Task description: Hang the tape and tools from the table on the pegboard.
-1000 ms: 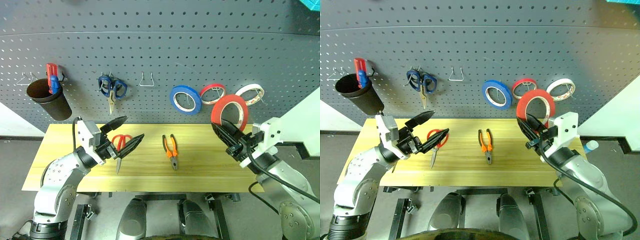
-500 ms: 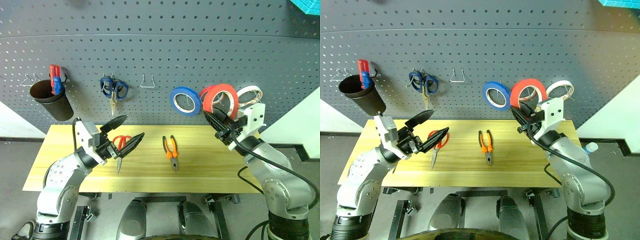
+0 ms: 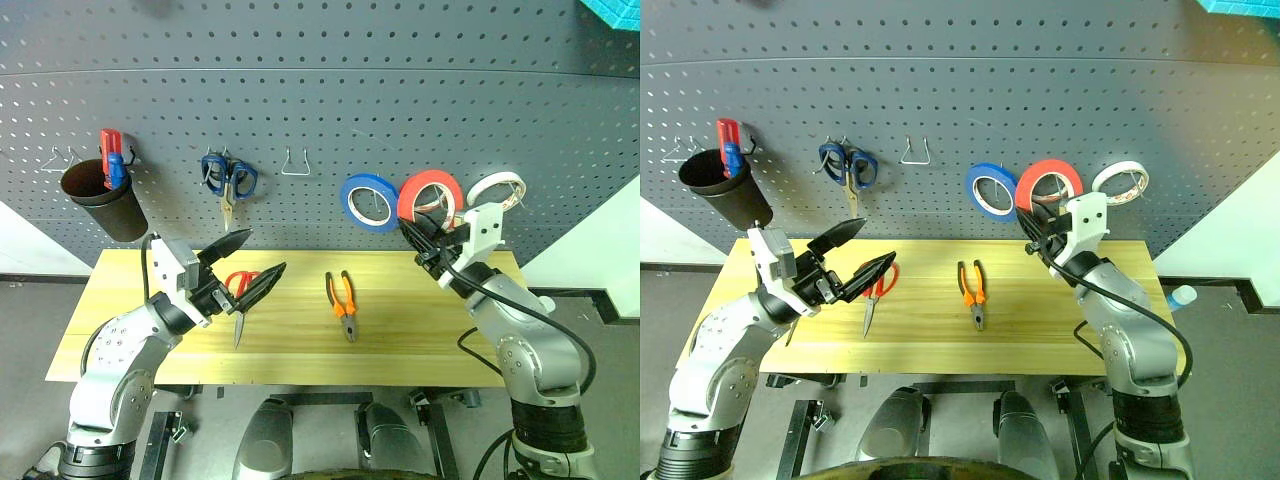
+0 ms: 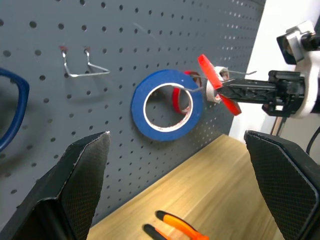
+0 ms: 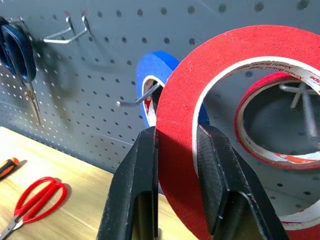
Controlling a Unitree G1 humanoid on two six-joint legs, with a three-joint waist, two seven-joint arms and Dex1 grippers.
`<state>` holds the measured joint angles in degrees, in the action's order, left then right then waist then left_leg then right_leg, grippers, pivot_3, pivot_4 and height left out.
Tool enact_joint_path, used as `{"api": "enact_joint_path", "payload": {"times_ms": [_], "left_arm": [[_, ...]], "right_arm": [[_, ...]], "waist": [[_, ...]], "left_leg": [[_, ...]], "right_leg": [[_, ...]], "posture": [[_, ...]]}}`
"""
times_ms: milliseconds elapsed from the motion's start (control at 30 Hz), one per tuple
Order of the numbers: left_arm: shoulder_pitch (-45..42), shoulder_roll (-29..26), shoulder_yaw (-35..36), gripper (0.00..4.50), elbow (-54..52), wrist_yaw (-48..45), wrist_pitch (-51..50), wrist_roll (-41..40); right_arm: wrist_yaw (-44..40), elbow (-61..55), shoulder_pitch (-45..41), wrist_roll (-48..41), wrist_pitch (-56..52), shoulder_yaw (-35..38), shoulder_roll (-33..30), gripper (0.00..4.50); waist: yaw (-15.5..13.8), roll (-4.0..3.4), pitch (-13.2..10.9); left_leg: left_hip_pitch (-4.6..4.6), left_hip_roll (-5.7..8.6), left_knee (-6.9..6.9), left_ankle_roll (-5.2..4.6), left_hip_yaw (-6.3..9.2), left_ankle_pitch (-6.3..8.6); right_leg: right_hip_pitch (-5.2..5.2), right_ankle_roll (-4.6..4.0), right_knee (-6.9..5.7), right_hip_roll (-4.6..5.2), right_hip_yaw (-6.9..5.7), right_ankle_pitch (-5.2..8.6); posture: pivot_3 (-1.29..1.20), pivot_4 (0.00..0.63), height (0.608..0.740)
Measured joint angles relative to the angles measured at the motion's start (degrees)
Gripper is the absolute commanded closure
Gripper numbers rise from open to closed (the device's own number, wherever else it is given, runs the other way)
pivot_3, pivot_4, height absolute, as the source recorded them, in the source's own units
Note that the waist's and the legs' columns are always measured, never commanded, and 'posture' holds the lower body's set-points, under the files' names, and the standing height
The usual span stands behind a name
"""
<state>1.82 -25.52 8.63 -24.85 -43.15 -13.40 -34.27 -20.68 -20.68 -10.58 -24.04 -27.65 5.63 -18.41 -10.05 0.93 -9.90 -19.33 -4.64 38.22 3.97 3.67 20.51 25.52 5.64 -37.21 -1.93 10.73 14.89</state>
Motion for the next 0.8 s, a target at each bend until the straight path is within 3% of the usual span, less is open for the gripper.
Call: {"api": "enact_joint_path", "payload": {"times_ms": [800], "left_arm": [[-0.4,-0.4,0.0,0.0,-0.3,1.8,-0.1,0.0]], "right_arm": [[0.6,20.9,-8.1,9.4,11.7,-1.9,2.8,3.8]], "waist": [[0.0,-0.02,0.2]], "left_leg": [[0.03,0.0,0.0,0.09,-0.01,-0.05]], "right_leg": [[-0.01,0.01,-0.03,0.0,0.0,-0.03]], "posture": [[0.36,0.11,0.727]]}}
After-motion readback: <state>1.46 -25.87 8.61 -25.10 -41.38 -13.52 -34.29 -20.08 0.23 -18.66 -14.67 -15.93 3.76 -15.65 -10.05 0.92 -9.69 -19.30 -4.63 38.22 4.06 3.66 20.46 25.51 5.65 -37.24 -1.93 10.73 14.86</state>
